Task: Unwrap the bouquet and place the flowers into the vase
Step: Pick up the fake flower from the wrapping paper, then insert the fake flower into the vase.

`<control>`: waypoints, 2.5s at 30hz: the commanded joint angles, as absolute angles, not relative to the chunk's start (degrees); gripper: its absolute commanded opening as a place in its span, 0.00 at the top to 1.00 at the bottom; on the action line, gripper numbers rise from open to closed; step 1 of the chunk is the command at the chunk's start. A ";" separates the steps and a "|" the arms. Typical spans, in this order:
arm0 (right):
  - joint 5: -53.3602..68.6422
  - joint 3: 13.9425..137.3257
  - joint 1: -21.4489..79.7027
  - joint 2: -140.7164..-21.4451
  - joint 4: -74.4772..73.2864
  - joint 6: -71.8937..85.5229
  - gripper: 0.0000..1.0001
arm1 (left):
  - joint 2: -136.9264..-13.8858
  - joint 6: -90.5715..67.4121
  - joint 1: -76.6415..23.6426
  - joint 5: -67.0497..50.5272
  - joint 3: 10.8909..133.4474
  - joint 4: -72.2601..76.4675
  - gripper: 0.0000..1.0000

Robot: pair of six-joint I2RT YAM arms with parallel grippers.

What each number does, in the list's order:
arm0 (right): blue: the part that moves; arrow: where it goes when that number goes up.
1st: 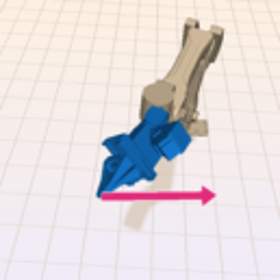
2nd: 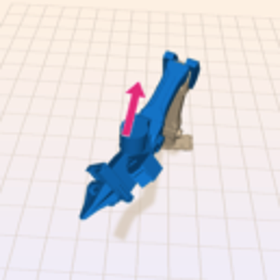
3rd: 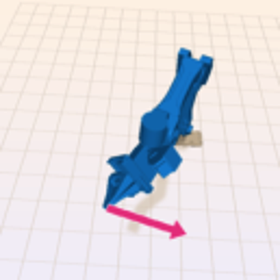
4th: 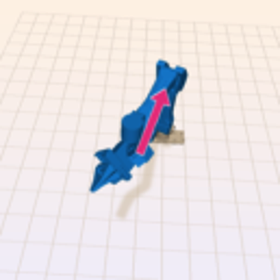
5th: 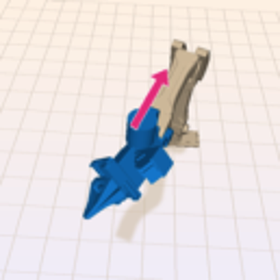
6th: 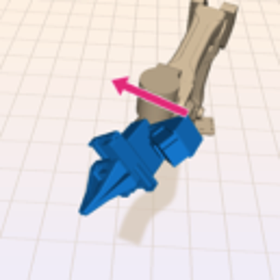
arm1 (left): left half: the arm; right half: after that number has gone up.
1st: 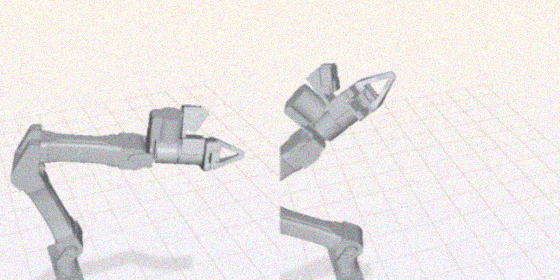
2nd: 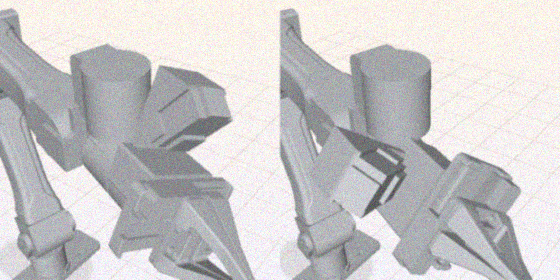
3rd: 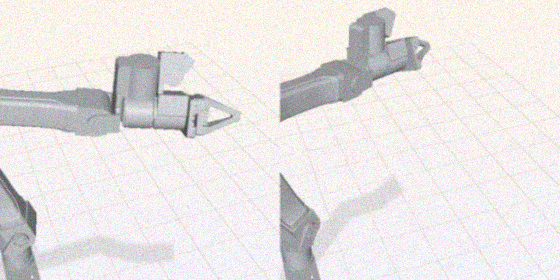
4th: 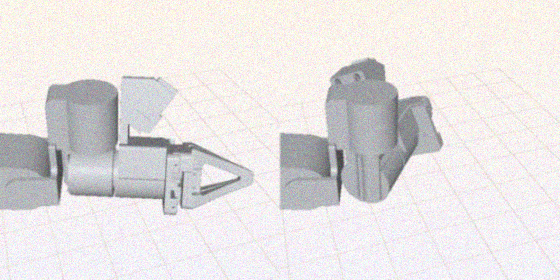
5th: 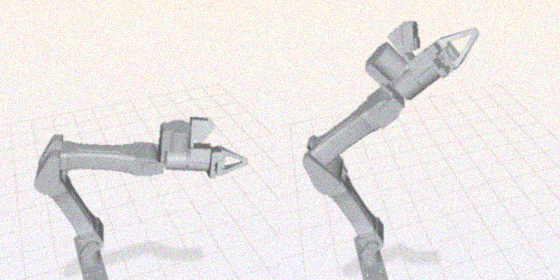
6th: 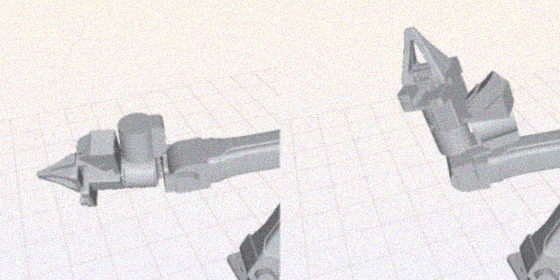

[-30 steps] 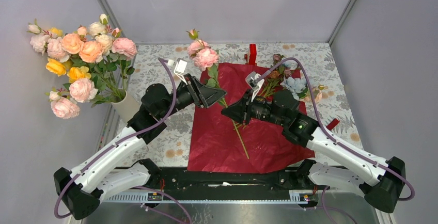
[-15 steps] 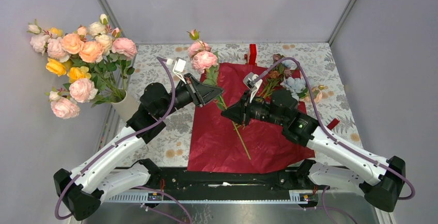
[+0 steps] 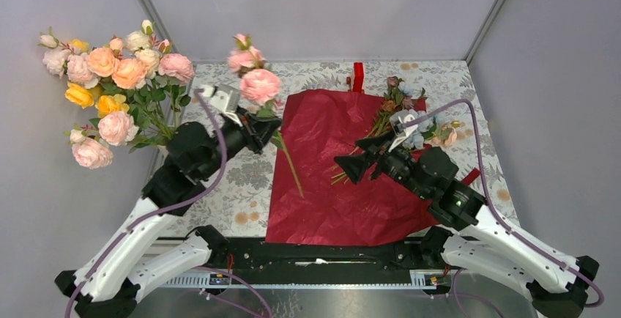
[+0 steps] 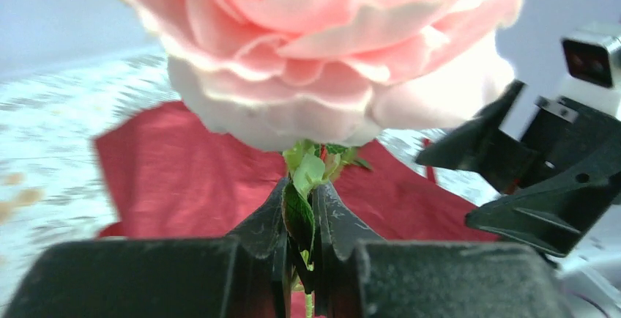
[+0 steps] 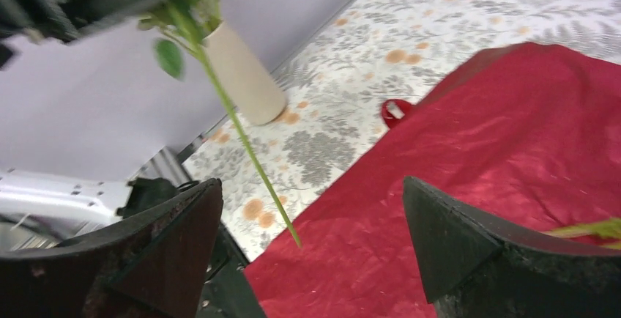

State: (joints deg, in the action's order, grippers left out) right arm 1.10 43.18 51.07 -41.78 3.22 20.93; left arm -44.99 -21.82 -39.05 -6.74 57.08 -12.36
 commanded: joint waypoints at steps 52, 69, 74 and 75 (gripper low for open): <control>-13.38 23.93 34.87 -31.99 0.35 24.51 0.00 | -50.66 5.29 -4.92 33.85 86.44 -19.87 1.00; -11.31 21.21 34.88 -30.97 1.08 25.92 0.00 | -50.78 4.21 -4.40 34.51 77.06 -14.13 1.00; -10.80 20.45 34.89 -30.16 1.05 25.93 0.00 | -49.49 5.72 -4.39 35.17 72.20 -10.91 1.00; -10.75 20.31 34.85 -30.19 1.12 25.97 0.00 | -49.14 5.67 -4.39 34.74 71.64 -10.93 1.00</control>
State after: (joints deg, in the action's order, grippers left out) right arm -11.68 20.67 35.22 -30.92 -0.99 25.52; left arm -51.07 5.06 -4.75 34.50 73.60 -14.33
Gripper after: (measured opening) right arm 0.995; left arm 0.091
